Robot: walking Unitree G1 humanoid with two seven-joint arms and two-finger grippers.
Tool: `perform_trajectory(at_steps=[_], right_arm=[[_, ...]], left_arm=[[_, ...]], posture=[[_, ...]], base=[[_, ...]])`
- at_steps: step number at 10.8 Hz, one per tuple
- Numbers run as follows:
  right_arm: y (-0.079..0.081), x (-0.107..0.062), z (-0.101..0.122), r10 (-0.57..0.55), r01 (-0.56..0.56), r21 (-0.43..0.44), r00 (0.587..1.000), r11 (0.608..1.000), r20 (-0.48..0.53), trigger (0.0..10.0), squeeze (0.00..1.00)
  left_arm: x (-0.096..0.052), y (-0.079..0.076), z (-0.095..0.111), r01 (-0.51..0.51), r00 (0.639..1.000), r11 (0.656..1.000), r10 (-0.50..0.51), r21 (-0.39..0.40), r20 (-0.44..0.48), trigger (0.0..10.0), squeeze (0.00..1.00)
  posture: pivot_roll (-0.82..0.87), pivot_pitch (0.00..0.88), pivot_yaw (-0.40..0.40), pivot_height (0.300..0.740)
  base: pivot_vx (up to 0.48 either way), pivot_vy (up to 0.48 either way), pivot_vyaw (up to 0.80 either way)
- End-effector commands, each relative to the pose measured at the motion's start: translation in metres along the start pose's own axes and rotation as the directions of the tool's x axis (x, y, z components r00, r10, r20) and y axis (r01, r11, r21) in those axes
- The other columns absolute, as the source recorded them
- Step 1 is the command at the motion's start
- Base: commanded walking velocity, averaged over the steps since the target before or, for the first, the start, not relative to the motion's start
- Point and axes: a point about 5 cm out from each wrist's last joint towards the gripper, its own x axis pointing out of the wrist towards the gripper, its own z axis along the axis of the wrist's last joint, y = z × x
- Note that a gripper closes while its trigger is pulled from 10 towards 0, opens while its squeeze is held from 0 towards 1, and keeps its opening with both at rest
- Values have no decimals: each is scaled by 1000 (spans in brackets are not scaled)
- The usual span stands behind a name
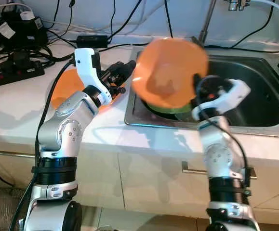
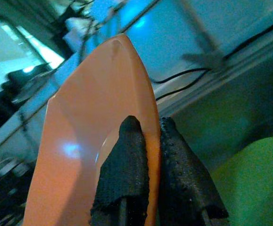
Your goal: Kitchen organization
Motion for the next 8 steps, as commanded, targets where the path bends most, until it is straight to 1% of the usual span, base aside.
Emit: perform_trajectory(at_steps=[1,2,3,4,5,6,7,8], right_arm=[[-1,4,11,-18,19,-4,998,1000,55,0,0],[-9,6,18,-63,65,-16,995,998,83,0,0],[-21,8,25,-131,141,-92,985,986,108,1020,0],[-27,12,28,-155,173,-168,981,971,113,10000,0],[-34,18,28,-189,210,-234,976,949,112,10000,0],[-37,21,28,-209,231,-270,972,935,110,10000,0],[-41,30,28,-221,244,-346,970,906,106,10000,0],[-40,37,26,-212,230,-402,973,886,89,10000,0]], left_arm=[[-1,0,-1,-5,1000,1000,5,19,-7,10000,0],[-1,-1,-5,-10,1000,999,11,42,-28,10000,0],[-3,-4,-17,10,996,991,2,135,-92,10000,0],[-4,-8,-25,40,991,982,-15,187,-135,10000,0],[-6,-13,-30,73,984,978,-38,198,-174,10000,0],[-7,-16,-35,99,976,975,-56,201,-209,10000,0],[-13,-22,-49,173,941,962,-98,213,-323,10000,0],[-18,-24,-59,209,914,955,-115,210,-390,10000,0]], posture=[[-53,0,17,740],[-52,0,17,740],[-49,0,13,740],[-49,0,12,740],[-47,0,10,740],[-42,0,5,740],[-38,0,1,740],[-34,0,-5,740]], base=[[0,0,0],[0,0,0],[0,0,0],[0,0,0],[0,0,0],[0,0,0],[0,0,0],[0,0,0]])
